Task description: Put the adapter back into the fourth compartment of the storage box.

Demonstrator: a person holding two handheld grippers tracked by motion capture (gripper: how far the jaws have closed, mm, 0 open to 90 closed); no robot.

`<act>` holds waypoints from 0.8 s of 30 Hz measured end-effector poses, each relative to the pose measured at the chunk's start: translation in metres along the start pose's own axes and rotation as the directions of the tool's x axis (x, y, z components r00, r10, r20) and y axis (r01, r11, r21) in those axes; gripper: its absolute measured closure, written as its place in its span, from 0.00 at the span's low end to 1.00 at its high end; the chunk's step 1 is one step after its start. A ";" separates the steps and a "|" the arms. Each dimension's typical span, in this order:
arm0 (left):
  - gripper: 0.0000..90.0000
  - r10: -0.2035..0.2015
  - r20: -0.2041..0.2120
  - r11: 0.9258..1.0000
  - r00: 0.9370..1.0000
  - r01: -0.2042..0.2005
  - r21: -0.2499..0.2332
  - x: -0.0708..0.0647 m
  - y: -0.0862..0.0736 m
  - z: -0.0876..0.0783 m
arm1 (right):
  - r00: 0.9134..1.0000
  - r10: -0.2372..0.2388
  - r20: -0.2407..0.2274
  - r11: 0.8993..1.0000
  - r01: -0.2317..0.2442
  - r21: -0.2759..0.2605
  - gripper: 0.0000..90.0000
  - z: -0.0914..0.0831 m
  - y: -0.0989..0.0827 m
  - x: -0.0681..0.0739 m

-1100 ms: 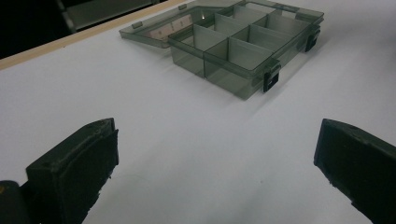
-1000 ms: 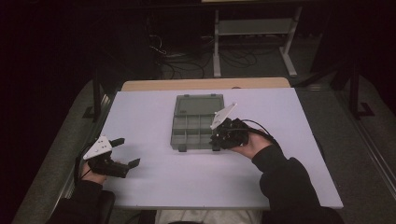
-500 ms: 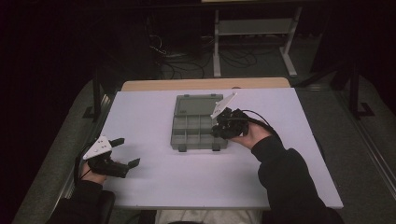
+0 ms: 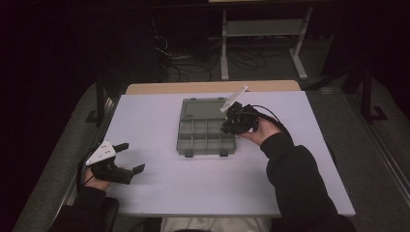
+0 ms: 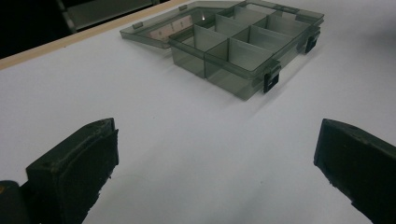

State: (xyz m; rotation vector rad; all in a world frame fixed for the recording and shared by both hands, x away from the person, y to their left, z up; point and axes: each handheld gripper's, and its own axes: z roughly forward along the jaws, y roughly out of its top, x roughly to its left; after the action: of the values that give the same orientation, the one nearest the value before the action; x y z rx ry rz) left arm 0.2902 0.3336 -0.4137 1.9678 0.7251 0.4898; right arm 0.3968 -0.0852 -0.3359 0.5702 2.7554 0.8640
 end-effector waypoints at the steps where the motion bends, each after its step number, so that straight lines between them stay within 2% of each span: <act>1: 0.00 0.000 0.000 1.000 1.000 0.000 0.000 0.000 0.000 0.000 | 1.000 0.001 0.003 1.000 -0.001 0.000 0.83 0.000 0.000 -0.002; 7: 0.00 0.001 0.001 1.000 1.000 -0.001 -0.001 0.000 0.000 0.000 | 1.000 0.008 0.024 1.000 -0.008 0.020 0.83 0.002 0.004 -0.009; 10: 0.00 0.000 0.000 1.000 1.000 0.000 -0.001 0.000 0.000 0.000 | 1.000 0.024 0.019 1.000 -0.024 0.007 0.83 0.004 0.004 -0.014; 16: 0.00 0.001 0.001 1.000 1.000 -0.001 -0.001 0.000 0.000 0.000 | 0.999 0.040 0.027 0.999 -0.041 0.021 0.83 0.014 0.003 -0.023; 21: 0.00 0.002 0.001 1.000 1.000 -0.002 0.000 0.000 0.000 0.000 | 0.997 0.072 0.037 0.997 -0.073 0.019 0.83 0.019 -0.001 -0.034; 24: 0.00 0.000 0.002 1.000 1.000 0.000 -0.001 0.000 0.000 0.000 | 0.995 0.082 0.062 0.997 -0.082 0.008 0.83 0.021 -0.004 -0.039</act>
State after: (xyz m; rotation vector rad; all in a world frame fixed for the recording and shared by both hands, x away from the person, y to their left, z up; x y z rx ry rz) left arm 0.2903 0.3335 -0.4138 1.9671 0.7239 0.4881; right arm 0.4369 -0.0936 -0.3521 0.7044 2.6997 0.8346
